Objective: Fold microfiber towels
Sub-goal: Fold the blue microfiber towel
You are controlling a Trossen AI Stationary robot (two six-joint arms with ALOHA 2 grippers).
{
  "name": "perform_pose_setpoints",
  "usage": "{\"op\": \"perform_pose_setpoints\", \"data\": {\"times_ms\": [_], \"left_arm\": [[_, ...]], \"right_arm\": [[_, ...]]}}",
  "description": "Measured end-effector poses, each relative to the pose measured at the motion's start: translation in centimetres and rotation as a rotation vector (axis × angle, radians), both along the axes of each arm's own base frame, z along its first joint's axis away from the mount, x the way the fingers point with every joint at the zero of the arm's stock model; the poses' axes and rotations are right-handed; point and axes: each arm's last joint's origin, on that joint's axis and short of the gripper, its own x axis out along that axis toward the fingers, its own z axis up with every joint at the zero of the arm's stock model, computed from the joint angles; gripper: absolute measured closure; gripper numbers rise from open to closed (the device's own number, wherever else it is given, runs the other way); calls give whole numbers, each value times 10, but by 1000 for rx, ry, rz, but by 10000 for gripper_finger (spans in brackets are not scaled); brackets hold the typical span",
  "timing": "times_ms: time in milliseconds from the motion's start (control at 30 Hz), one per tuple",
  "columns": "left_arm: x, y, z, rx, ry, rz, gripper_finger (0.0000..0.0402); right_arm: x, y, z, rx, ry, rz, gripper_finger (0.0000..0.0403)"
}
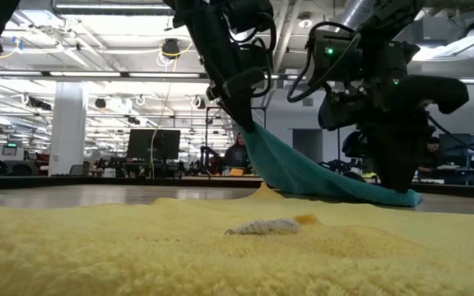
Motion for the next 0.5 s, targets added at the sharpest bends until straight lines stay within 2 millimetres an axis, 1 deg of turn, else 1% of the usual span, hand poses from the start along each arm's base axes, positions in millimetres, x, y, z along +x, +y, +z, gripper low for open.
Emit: {"op": "perform_pose_setpoints", "data": {"times_ms": [67, 133, 233, 367, 500], "left_arm": [[0, 0, 0, 0, 0, 0, 402], [0, 0, 0, 0, 0, 0, 402], [0, 0, 0, 0, 1, 0, 402], [-1, 0, 0, -1, 9, 1, 402], [-3, 0, -2, -4, 32, 1, 402]], "right_arm": [[0, -1, -4, -39, 19, -9, 292], [0, -2, -6, -71, 33, -27, 305], [3, -2, -11, -74, 48, -33, 338], [3, 1, -13, -76, 55, -20, 390], [0, 3, -7, -71, 35, -16, 390]]}}
